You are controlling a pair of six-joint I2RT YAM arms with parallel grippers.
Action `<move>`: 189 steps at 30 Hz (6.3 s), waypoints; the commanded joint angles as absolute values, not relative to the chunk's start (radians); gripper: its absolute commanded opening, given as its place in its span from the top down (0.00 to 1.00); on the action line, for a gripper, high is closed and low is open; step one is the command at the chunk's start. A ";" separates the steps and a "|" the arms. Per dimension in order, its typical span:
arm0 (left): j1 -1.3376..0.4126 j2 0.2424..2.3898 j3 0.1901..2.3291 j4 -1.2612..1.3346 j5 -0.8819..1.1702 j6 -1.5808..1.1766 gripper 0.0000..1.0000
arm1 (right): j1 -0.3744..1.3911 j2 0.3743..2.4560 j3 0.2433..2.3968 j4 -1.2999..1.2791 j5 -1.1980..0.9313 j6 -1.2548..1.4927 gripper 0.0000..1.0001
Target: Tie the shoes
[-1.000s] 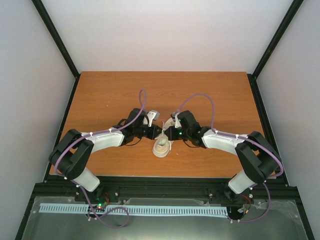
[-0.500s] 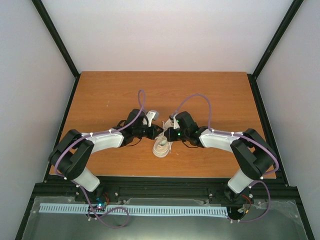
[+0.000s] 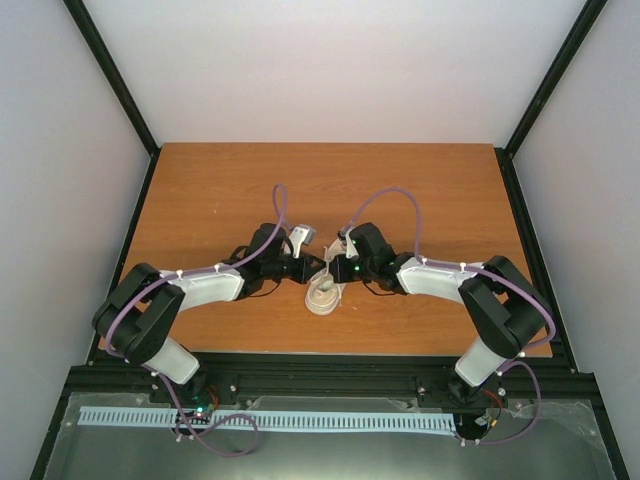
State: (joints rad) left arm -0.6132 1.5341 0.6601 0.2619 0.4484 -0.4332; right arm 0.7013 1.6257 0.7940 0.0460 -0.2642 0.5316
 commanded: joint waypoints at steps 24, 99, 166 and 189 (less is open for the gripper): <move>-0.598 1.475 0.681 0.175 0.432 -0.386 0.70 | 0.710 1.635 0.771 0.080 -0.229 0.539 0.97; -0.563 1.736 0.938 0.015 0.681 -0.460 0.80 | 0.710 1.626 0.756 0.078 -0.226 0.538 0.97; -0.563 1.775 1.033 -0.027 0.692 -0.773 0.99 | 0.979 1.420 0.895 -0.202 0.158 0.002 0.51; -0.563 1.783 1.051 -0.047 0.690 -0.767 0.99 | 1.031 1.554 0.936 -0.156 0.285 -0.086 0.52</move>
State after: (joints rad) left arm -0.5583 1.7737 1.0084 -0.0257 0.6849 -0.7597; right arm 1.0145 1.5288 0.8970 -0.1825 0.2298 -0.0582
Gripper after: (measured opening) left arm 0.021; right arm 0.483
